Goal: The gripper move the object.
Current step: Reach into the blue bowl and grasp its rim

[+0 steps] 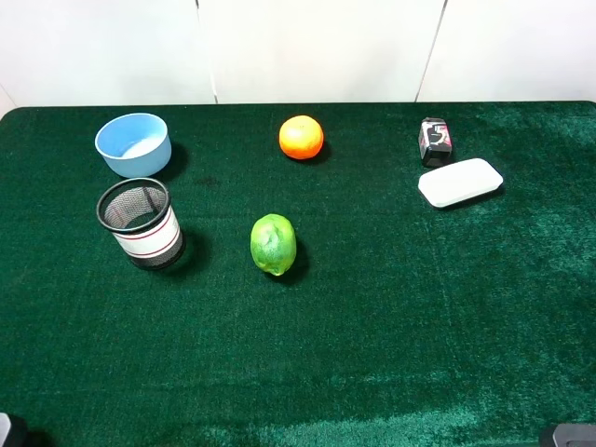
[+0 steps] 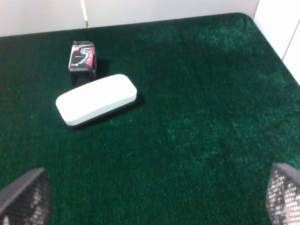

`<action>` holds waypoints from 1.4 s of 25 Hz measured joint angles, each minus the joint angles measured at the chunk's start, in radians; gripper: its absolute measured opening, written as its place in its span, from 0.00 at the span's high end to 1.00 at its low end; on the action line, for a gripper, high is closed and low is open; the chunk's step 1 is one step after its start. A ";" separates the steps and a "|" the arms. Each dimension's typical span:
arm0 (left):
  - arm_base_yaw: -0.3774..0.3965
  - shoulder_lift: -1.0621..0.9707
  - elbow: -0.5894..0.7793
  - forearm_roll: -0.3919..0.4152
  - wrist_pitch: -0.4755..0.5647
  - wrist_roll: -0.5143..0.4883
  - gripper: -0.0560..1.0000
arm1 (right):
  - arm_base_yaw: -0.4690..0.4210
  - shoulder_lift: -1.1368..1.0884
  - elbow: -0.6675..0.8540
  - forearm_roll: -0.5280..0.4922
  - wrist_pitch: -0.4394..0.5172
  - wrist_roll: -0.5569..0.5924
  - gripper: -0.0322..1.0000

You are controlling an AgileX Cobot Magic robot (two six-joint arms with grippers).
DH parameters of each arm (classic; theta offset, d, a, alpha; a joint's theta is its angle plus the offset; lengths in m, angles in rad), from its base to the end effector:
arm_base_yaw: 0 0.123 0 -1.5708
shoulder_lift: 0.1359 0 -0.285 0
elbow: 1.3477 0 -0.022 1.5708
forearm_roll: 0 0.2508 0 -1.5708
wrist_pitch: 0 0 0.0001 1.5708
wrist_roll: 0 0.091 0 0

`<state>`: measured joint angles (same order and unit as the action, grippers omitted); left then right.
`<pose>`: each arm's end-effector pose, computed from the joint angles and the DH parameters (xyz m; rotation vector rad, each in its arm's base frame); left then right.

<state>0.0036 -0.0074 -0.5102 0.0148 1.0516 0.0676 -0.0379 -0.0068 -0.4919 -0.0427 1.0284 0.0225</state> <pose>-0.0068 0.0011 0.2808 0.0638 2.0171 0.0628 -0.0038 -0.0032 0.2777 0.0619 2.0121 -0.0607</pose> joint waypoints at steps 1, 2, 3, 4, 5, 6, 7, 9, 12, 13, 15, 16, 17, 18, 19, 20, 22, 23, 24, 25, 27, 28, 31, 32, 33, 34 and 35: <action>0.000 0.000 -0.009 0.001 0.001 0.000 0.01 | 0.000 0.000 0.000 0.000 0.000 0.000 0.30; 0.000 0.002 -0.021 0.003 0.007 0.000 0.01 | 0.000 0.000 0.000 0.000 0.000 0.000 0.30; 0.000 0.011 -0.039 0.003 0.013 0.000 0.01 | 0.000 0.000 0.000 0.000 0.000 0.000 0.30; 0.000 0.031 -0.058 0.003 0.023 0.000 0.01 | 0.000 0.000 0.000 0.000 0.000 0.000 0.30; 0.000 0.061 -0.078 0.003 0.032 0.000 0.01 | 0.000 0.000 0.000 0.000 0.000 0.000 0.30; 0.000 0.097 -0.095 0.003 0.044 0.000 0.02 | 0.000 0.000 0.000 0.000 0.000 0.000 0.30; 0.000 0.129 -0.115 0.004 0.052 0.000 0.02 | 0.000 0.000 0.000 0.000 0.000 0.000 0.30; 0.000 0.212 -0.153 0.004 0.065 0.001 0.03 | 0.000 0.000 0.000 0.000 0.000 0.000 0.30; 0.000 0.337 -0.214 0.004 0.077 0.004 0.04 | 0.000 0.000 0.000 0.000 0.000 0.000 0.30; 0.000 0.381 -0.230 0.004 0.077 0.005 0.04 | 0.000 0.000 0.000 0.000 0.000 0.000 0.30; 0.000 0.460 -0.267 0.004 0.077 0.006 0.04 | 0.000 0.000 0.000 0.000 0.000 0.000 0.30; 0.000 0.502 -0.281 0.004 0.077 0.007 0.04 | 0.000 0.000 0.000 0.000 0.000 0.000 0.30; 0.000 0.536 -0.297 0.004 0.077 0.007 0.04 | 0.000 0.000 0.000 0.000 0.000 0.000 0.30; 0.000 0.576 -0.311 0.004 0.077 0.008 0.04 | 0.000 0.000 0.000 0.000 0.000 0.000 0.30; 0.000 0.616 -0.325 0.004 0.077 0.009 0.04 | 0.000 0.000 0.000 0.000 0.000 0.000 0.30; 0.000 0.655 -0.336 0.004 0.077 0.010 0.04 | 0.000 0.000 0.000 0.000 0.000 0.000 0.30; 0.000 0.721 -0.361 0.004 0.076 0.011 0.04 | 0.000 0.000 0.000 0.000 0.000 0.000 0.30; 0.000 0.755 -0.371 0.004 0.074 0.011 0.04 | 0.000 0.000 0.000 0.000 0.000 0.000 0.30; 0.000 0.786 -0.381 0.004 0.069 0.011 0.04 | 0.000 0.000 0.000 0.000 0.000 0.000 0.30; 0.000 0.811 -0.391 0.004 0.064 0.011 0.04 | 0.000 0.000 0.000 0.000 0.000 0.000 0.30; 0.000 0.867 -0.405 0.004 0.043 0.012 0.04 | 0.000 0.000 0.000 0.000 0.000 0.000 0.30; 0.000 0.891 -0.413 0.004 0.031 0.015 0.04 | 0.000 0.000 0.000 0.000 0.000 0.000 0.30; 0.000 0.975 -0.436 0.004 -0.011 0.032 0.04 | 0.000 0.000 0.000 0.000 0.000 0.000 0.30; 0.000 0.997 -0.444 0.004 -0.023 0.037 0.04 | 0.000 0.000 0.000 0.000 0.000 0.000 0.30; 0.000 1.024 -0.451 0.004 -0.037 0.044 0.04 | 0.000 0.000 0.000 0.000 0.000 0.000 0.30; 0.000 1.050 -0.456 0.004 -0.051 0.048 0.04 | 0.000 0.000 0.000 0.000 0.000 0.000 0.30; 0.000 1.071 -0.460 0.004 -0.066 0.052 0.04 | 0.000 0.000 0.000 0.000 0.000 0.000 0.30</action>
<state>0.0036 1.0640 -0.9701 0.0191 0.9855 0.1194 -0.0379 -0.0068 -0.4919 -0.0427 1.0284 0.0225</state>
